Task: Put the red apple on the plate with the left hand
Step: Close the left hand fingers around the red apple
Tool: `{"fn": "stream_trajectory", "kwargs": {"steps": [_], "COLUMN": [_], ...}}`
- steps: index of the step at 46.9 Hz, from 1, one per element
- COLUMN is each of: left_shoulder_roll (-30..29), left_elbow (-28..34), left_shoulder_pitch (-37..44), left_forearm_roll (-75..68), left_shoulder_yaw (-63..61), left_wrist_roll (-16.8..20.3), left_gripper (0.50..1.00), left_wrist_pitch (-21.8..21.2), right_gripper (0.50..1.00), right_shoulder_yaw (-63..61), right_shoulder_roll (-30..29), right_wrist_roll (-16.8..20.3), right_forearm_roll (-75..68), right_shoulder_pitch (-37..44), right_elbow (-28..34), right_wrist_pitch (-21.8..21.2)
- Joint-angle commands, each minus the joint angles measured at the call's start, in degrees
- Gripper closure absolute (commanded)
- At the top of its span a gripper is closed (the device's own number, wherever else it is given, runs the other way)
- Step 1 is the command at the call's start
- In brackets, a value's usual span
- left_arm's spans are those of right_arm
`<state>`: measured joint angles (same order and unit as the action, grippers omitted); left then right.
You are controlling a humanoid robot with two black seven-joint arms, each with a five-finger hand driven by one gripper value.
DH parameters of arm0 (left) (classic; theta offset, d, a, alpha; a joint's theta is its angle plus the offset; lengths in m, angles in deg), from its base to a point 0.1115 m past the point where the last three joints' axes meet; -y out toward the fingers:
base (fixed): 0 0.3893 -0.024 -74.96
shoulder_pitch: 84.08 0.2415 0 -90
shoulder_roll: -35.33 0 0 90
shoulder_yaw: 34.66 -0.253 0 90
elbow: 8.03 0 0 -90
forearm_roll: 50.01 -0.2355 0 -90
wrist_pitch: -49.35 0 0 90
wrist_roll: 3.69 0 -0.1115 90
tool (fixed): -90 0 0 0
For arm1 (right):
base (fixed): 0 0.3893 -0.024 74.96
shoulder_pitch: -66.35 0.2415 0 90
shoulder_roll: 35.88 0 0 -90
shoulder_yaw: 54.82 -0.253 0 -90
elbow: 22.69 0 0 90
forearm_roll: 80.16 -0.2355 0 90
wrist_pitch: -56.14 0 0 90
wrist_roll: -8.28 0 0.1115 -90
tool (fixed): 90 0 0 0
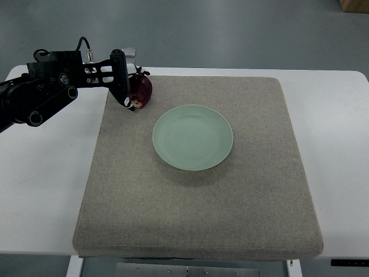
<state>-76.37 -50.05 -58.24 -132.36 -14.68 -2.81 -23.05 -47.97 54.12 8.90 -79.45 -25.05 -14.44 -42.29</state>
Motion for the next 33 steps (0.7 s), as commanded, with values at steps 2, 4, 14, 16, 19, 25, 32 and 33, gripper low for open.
{"fn": "stream_trajectory", "kwargs": {"steps": [2,4,14,16,19,25,32,33], "left_shoulder_roll": [0.0,0.0,0.0,0.0,0.0,0.1,0.1,0.1], "left_elbow": [-0.2,-0.1,-0.2,-0.2,-0.2,-0.3,-0.3,-0.3], "left_shoulder_pitch": [0.0,0.0,0.0,0.0,0.1,0.8,1.0,1.0], "left_forearm_roll": [0.0,0.0,0.0,0.0,0.0,0.0,0.1,0.2], "left_shoulder_yaw": [0.0,0.0,0.0,0.0,-0.1,-0.7,-0.7,-0.7], "left_wrist_roll": [0.0,0.0,0.1,0.1,0.1,0.1,0.1,0.1], "left_gripper": [0.506,0.512,0.57,0.611,0.641,0.714,0.791,0.797], "left_wrist_pitch": [0.0,0.0,0.0,0.0,0.0,-0.1,-0.2,-0.4], "right_gripper": [0.536,0.536,0.536,0.536,0.536,0.536,0.536,0.536], "right_shoulder_yaw": [0.0,0.1,0.0,0.0,0.0,0.0,0.0,0.0], "right_shoulder_roll": [0.0,0.0,0.0,0.0,0.0,0.0,0.0,0.0], "right_wrist_roll": [0.0,0.0,0.0,0.0,0.0,0.0,0.0,0.0], "right_forearm_roll": [0.0,0.0,0.0,0.0,0.0,0.0,0.0,0.0], "right_shoulder_pitch": [0.0,0.0,0.0,0.0,0.0,0.0,0.0,0.0], "right_elbow": [0.0,0.0,0.0,0.0,-0.1,0.0,0.0,-0.1], "right_wrist_pitch": [0.0,0.0,0.0,0.0,0.0,0.0,0.0,0.0]}}
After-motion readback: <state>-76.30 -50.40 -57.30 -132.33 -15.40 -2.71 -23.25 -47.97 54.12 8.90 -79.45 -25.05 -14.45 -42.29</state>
